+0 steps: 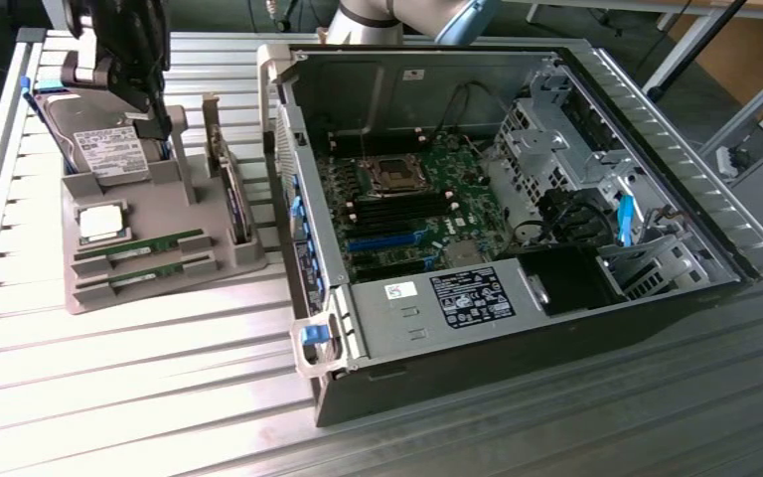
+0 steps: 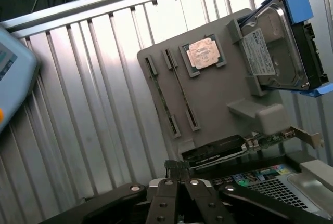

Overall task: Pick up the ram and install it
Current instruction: 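Pick up the ram and move it above insertion slot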

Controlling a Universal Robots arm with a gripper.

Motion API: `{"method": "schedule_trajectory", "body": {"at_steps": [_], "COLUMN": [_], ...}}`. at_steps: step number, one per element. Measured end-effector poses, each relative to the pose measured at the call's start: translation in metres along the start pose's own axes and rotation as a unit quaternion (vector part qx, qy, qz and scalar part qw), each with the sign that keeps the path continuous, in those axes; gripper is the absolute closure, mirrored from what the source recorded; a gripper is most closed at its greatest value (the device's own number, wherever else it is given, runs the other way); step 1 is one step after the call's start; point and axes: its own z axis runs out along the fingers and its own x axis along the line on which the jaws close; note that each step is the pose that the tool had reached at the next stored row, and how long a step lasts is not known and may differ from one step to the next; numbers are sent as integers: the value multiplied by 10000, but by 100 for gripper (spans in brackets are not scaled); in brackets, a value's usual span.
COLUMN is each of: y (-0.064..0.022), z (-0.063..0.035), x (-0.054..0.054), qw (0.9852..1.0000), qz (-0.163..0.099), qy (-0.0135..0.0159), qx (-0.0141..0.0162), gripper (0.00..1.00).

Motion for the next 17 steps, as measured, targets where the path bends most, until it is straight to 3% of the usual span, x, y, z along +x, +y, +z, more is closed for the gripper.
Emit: {"method": "schedule_trajectory", "body": {"at_steps": [6, 8, 14, 15, 17], "y": [0, 0, 0, -2, -2], "z": [0, 0, 0, 0, 0], "x": [0, 0, 0, 8, 8], "qw": [9997, 9988, 9985, 9985, 9985], "qz": [-236, -490, -555, -555, -555], "qy": [0, 3, 2, 2, 2], "qx": [14, 29, 33, 33, 33], "gripper": [91, 91, 91, 1, 1]}}
